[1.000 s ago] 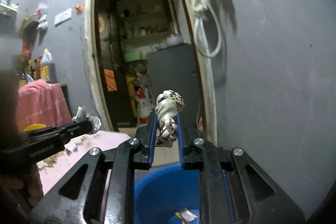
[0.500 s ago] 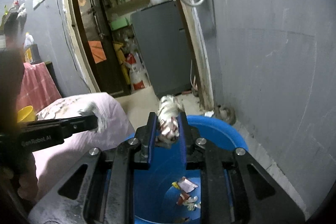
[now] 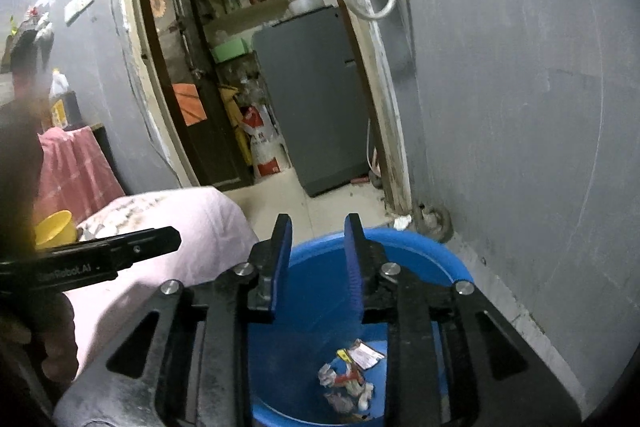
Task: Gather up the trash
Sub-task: 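Carry both wrappers over the blue basin and open both tools to release them, then move both tools back over the table toward the blue snack bag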
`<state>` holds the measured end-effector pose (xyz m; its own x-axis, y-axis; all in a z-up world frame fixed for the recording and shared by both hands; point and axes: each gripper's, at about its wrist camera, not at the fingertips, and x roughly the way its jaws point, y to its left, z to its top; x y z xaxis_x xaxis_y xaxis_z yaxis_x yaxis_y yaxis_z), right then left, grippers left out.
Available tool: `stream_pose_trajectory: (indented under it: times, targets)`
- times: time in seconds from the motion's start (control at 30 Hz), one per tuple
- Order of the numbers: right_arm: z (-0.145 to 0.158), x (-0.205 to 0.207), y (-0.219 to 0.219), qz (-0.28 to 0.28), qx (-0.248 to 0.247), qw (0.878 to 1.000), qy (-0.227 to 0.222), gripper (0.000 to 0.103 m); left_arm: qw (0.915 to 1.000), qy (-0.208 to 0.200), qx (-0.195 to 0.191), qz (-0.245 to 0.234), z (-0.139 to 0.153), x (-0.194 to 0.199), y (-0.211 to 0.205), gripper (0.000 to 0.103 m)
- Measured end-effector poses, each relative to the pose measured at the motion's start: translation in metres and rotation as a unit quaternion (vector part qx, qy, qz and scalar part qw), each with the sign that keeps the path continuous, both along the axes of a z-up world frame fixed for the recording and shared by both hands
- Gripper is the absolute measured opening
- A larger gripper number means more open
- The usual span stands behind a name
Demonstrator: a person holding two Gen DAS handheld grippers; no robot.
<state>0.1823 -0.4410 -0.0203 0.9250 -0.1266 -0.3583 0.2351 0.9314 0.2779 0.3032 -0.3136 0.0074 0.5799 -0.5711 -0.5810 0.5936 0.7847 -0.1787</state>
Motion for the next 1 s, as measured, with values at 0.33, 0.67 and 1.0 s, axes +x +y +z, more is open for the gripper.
stream_pose_trajectory:
  times: [0.33, 0.67, 1.0]
  targets:
    - [0.064, -0.008, 0.053, 0.026, -0.037, 0.997, -0.067, 0.050, 0.9942, -0.073, -0.053, 0.058, 0.056, -0.019, 0.080, 0.051]
    - [0.101, -0.003, 0.126, 0.065, -0.066, 0.989, -0.115, 0.075, 0.9788, -0.128, -0.081, 0.138, 0.081, -0.043, 0.171, 0.081]
    - [0.105, 0.015, 0.196, 0.112, -0.065, 0.981, -0.144, 0.103, 0.9553, -0.160, -0.084, 0.234, 0.072, -0.052, 0.267, 0.099]
